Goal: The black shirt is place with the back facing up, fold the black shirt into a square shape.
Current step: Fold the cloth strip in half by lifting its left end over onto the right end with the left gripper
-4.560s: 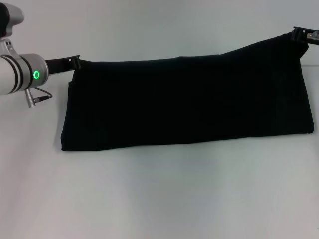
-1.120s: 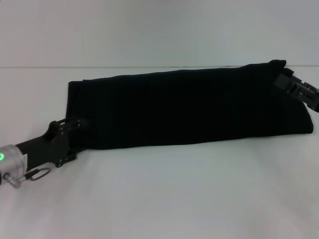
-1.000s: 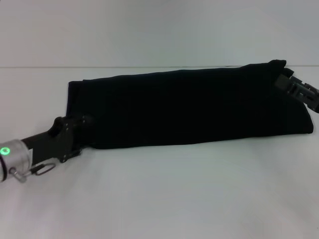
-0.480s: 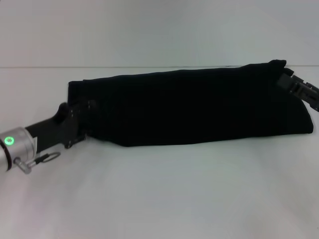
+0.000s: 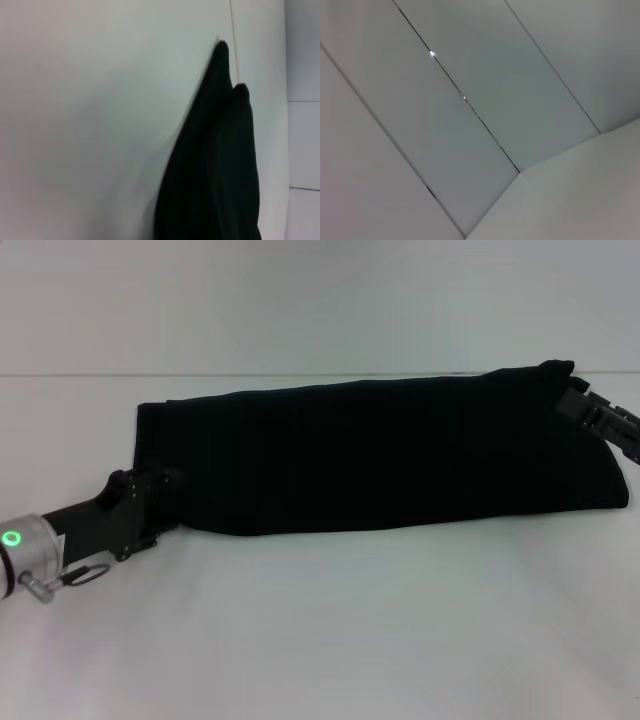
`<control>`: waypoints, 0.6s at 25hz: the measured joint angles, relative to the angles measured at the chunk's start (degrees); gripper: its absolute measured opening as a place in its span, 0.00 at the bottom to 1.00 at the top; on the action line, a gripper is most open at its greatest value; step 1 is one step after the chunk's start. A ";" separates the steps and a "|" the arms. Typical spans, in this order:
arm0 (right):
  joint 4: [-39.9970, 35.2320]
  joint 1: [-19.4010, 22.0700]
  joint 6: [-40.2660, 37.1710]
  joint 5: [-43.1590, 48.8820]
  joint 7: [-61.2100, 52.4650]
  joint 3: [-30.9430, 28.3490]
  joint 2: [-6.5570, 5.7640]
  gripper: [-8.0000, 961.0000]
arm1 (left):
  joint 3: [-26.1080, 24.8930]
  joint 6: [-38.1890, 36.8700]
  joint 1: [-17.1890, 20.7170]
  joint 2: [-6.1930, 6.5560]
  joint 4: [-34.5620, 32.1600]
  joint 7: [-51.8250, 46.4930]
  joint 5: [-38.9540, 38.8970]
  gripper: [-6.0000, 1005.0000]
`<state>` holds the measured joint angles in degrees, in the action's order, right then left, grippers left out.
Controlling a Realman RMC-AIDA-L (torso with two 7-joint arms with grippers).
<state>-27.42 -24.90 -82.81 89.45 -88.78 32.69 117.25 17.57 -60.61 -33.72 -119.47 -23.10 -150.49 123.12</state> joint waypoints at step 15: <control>0.00 0.05 -0.64 -0.06 -0.30 0.00 -0.17 0.90 | 2.02 4.74 -3.68 0.47 1.84 2.69 -0.08 0.64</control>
<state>-27.42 -24.85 -83.45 89.39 -89.08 32.69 117.08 19.59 -55.88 -37.41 -119.00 -21.26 -147.80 123.03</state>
